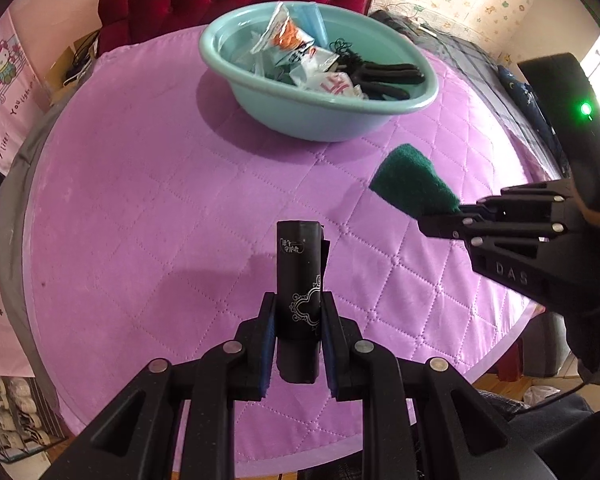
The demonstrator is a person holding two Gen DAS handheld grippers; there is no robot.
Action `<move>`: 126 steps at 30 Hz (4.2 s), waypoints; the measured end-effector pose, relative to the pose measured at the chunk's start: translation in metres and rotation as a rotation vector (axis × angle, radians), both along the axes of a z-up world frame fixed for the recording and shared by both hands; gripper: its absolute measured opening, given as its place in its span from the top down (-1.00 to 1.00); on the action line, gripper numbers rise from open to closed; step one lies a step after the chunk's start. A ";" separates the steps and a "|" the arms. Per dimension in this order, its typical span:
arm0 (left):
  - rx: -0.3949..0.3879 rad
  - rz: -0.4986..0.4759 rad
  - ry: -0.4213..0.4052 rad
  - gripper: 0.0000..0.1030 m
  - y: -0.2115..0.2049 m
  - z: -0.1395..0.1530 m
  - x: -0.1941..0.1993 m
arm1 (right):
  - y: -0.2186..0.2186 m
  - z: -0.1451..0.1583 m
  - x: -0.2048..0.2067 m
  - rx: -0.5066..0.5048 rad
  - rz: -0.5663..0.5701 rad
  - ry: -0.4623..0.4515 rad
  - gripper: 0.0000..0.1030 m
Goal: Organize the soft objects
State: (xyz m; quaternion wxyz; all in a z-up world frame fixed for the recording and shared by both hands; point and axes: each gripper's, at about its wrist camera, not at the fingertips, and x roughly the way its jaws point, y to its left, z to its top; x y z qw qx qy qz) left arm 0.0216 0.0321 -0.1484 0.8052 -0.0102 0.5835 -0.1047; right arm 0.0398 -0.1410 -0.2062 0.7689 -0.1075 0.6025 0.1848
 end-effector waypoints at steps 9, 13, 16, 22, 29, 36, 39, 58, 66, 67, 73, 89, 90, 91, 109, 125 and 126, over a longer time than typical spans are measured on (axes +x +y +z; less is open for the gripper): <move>0.005 -0.034 -0.029 0.57 -0.012 0.022 0.009 | -0.003 0.023 -0.007 -0.017 -0.008 0.013 0.88; 0.004 -0.051 -0.044 0.57 -0.018 0.031 0.015 | -0.008 0.037 -0.010 -0.016 -0.015 -0.029 0.88; 0.001 -0.070 -0.059 0.56 -0.023 0.038 0.019 | -0.015 0.050 -0.011 -0.003 -0.027 -0.050 0.84; -0.006 -0.092 -0.097 0.56 -0.034 0.055 0.034 | -0.026 0.072 -0.003 0.011 -0.052 -0.094 0.84; 0.003 -0.110 -0.134 0.56 -0.043 0.069 0.054 | -0.032 0.096 0.010 0.015 -0.066 -0.141 0.84; 0.026 -0.130 -0.157 0.56 -0.053 0.075 0.074 | -0.037 0.110 0.031 0.038 -0.068 -0.159 0.84; 0.023 -0.132 -0.161 0.56 -0.057 0.075 0.084 | -0.038 0.113 0.043 0.040 -0.067 -0.167 0.84; 0.004 -0.086 -0.146 0.56 -0.057 0.054 0.165 | -0.035 0.102 0.138 0.043 -0.044 -0.176 0.84; -0.009 -0.074 -0.128 0.56 -0.061 0.035 0.193 | -0.033 0.089 0.177 0.064 -0.053 -0.161 0.84; -0.011 -0.070 -0.125 0.56 -0.061 0.032 0.197 | -0.032 0.088 0.180 0.068 -0.054 -0.160 0.84; -0.020 -0.042 -0.126 0.56 -0.059 0.020 0.214 | -0.029 0.077 0.204 0.097 -0.054 -0.142 0.84; -0.012 -0.035 -0.129 0.53 -0.056 0.007 0.225 | -0.023 0.056 0.229 0.117 -0.072 -0.107 0.79; -0.010 -0.036 -0.132 0.53 -0.056 0.007 0.224 | -0.023 0.057 0.229 0.120 -0.072 -0.111 0.79; -0.005 -0.035 -0.136 0.53 -0.055 0.008 0.223 | -0.023 0.058 0.228 0.122 -0.072 -0.112 0.78; 0.092 -0.001 -0.215 -1.00 -0.050 0.026 0.189 | -0.028 0.084 0.197 0.097 -0.130 -0.211 -1.00; 0.157 0.039 -0.233 -1.00 -0.042 0.051 0.148 | -0.048 0.100 0.149 0.080 -0.204 -0.224 -1.00; 0.153 0.045 -0.232 -1.00 -0.041 0.053 0.145 | -0.047 0.101 0.147 0.076 -0.206 -0.226 -1.00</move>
